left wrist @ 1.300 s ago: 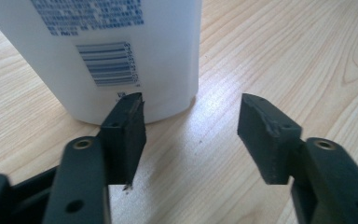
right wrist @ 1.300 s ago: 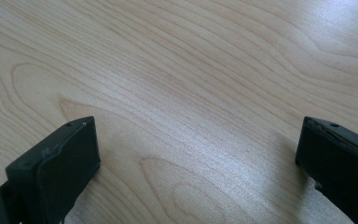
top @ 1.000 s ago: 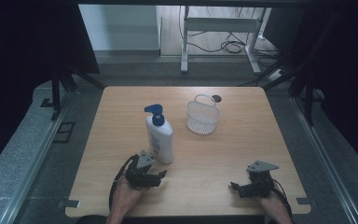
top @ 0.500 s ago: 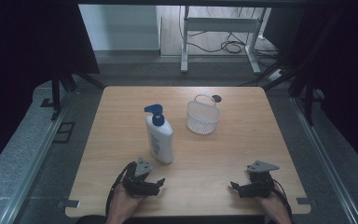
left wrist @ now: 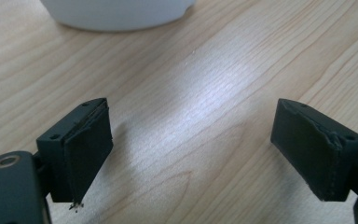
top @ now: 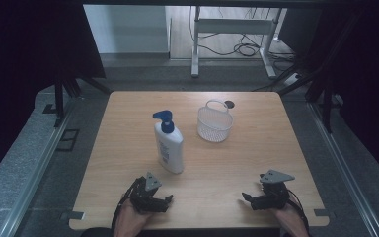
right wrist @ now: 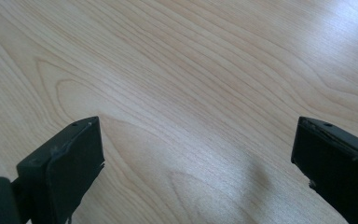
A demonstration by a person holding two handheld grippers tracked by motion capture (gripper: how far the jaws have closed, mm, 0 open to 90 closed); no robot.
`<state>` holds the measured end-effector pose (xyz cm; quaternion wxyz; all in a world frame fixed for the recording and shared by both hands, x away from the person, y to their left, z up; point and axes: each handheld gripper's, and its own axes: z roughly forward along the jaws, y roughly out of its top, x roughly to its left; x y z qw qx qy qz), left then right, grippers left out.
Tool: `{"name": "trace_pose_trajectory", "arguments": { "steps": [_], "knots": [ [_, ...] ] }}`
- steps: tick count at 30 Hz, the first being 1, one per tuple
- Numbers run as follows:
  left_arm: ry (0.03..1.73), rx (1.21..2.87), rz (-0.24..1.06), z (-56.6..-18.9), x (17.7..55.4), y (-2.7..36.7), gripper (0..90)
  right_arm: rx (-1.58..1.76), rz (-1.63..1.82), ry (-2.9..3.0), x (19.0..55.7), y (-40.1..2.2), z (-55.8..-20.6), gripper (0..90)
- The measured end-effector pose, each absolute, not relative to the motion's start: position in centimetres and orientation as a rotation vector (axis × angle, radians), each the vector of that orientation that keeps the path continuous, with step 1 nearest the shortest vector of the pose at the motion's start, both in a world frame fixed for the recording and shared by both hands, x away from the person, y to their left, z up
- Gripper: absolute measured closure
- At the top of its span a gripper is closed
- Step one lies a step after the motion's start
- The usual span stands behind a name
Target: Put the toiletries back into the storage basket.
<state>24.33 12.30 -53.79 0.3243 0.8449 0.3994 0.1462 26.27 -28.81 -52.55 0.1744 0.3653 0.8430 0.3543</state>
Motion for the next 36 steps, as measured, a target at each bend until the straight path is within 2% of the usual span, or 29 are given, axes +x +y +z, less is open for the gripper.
{"name": "trace_pose_trajectory", "arguments": {
  "steps": [18, 36],
  "knots": [
    [1.052, 2.177, 0.378, -54.3, 24.3, 12.6, 11.6, 0.996, 1.081, 2.409, 26.2, -27.9, -50.7, 0.6],
    [1.053, 2.178, 0.381, -54.3, 24.2, 12.6, 11.7, 0.928, 1.195, 2.444, 27.6, -24.5, -48.8, 0.0]
  ]
}}
